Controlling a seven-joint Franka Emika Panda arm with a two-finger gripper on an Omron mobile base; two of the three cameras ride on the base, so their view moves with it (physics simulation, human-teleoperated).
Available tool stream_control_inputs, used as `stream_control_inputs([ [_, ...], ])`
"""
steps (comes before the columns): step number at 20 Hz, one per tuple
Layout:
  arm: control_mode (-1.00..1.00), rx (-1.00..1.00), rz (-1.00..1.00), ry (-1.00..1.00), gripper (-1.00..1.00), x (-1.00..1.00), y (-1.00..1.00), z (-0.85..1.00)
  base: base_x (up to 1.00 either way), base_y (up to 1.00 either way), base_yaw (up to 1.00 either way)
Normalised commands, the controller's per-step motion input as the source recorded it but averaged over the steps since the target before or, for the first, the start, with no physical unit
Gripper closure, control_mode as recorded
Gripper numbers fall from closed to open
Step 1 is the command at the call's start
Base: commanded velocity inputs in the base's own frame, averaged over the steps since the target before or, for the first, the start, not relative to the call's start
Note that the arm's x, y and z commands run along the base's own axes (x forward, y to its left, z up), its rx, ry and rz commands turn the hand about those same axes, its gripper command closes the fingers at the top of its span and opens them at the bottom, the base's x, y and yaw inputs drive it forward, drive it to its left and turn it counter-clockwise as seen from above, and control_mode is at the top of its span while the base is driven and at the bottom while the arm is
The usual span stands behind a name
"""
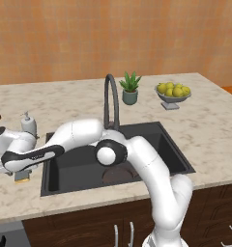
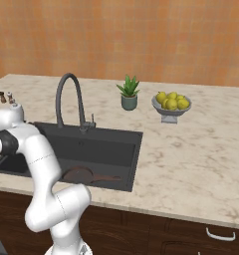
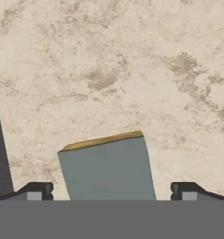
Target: Pick the pan and sponge and place them into the sink. Then turn on the water.
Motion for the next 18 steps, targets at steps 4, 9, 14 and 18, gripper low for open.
stream_control_inputs([
  [4, -1.0, 0.03, 0.0, 0.02, -1.0, 0.01, -0.15, -0.01, 0.0, 0.0, 0.0],
  [9, -1.0, 0.05, 0.01, 0.0, -1.0, 0.0, 0.05, -0.03, 0.0, 0.0, 0.0],
  [14, -1.0, 0.02, 0.05, 0.01, -1.0, 0.0, 0.0, -0.13, 0.0, 0.0, 0.0],
  [18, -1.0, 0.0, 0.06, 0.02, -1.0, 0.0, 0.02, -0.22, 0.0, 0.0, 0.0],
])
